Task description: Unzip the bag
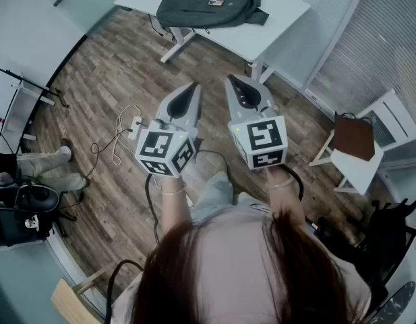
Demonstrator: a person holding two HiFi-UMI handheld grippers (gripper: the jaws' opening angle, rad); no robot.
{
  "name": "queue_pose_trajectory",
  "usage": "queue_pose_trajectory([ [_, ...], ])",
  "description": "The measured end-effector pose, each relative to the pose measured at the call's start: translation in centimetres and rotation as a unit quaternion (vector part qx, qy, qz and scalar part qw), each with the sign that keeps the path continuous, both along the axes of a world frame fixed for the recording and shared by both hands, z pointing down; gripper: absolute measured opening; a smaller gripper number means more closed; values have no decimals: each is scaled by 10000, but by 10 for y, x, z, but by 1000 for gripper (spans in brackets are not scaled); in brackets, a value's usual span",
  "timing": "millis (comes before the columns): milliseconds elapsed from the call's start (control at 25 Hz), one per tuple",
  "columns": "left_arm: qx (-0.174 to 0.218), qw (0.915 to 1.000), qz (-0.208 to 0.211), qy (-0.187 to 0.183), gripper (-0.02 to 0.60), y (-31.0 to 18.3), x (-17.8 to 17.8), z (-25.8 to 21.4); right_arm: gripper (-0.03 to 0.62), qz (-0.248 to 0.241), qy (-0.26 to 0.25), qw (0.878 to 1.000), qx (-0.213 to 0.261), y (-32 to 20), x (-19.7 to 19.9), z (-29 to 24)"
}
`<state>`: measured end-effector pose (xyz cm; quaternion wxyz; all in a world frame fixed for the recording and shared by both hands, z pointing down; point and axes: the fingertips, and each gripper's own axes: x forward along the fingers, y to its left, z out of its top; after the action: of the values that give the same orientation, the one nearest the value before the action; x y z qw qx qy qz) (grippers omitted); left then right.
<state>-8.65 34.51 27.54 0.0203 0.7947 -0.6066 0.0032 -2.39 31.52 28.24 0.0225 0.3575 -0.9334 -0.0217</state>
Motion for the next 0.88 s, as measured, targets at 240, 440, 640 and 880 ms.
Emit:
queue_pose_trajectory([
  [240,-6,10000,53,31,9,-19,-9,5,3,71,-74,9999,-99,-16,-5,7],
  [440,6,9999,156,20,9,-38,-22,7,3,111,-51,9997,-227,-33,-19,10],
  [640,69,9996,278,49,9,-61,-43,2,3,158,83,9998,-117,-53,-41,8],
  [880,98,9991,411,102,9,-88,-74,3,3,388,249,9989,-74,-83,-73,14],
])
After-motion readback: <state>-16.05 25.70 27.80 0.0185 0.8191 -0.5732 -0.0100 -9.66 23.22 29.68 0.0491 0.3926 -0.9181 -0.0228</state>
